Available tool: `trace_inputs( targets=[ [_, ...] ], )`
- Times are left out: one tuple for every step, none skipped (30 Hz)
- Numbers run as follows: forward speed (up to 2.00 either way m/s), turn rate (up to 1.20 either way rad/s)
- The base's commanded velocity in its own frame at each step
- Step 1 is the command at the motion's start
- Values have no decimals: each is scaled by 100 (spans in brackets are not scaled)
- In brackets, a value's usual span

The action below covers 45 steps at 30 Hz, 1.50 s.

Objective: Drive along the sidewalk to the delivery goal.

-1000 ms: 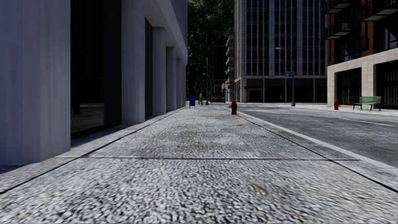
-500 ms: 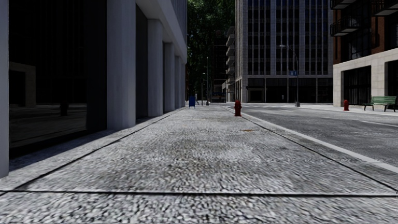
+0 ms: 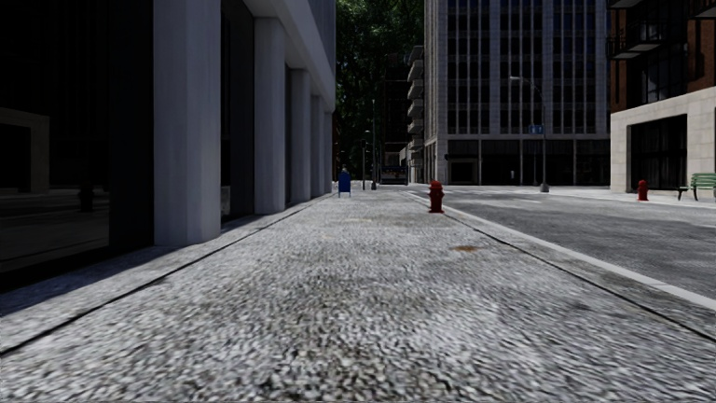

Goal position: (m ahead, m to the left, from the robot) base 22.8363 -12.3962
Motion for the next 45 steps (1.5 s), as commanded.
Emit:
trace_inputs(
  targets=[
    [200, 0],
    [200, 0],
    [200, 0],
    [200, 0],
    [200, 0],
    [200, 0],
    [200, 0],
    [200, 0],
    [200, 0],
    [200, 0],
    [200, 0],
    [200, 0],
    [200, 0],
    [200, 0],
    [200, 0],
    [200, 0],
    [200, 0],
    [200, 0],
    [200, 0],
    [200, 0],
    [200, 0],
    [200, 0],
    [200, 0],
    [200, 0],
    [200, 0],
    [200, 0],
    [200, 0],
    [200, 0],
    [200, 0],
    [200, 0],
    [200, 0],
    [200, 0],
    [200, 0],
    [200, 0],
    [200, 0],
    [200, 0],
    [200, 0],
    [200, 0],
    [200, 0],
    [200, 0],
    [200, -3],
    [200, -4],
    [200, -5],
    [200, -5],
    [200, -7]
  ],
)
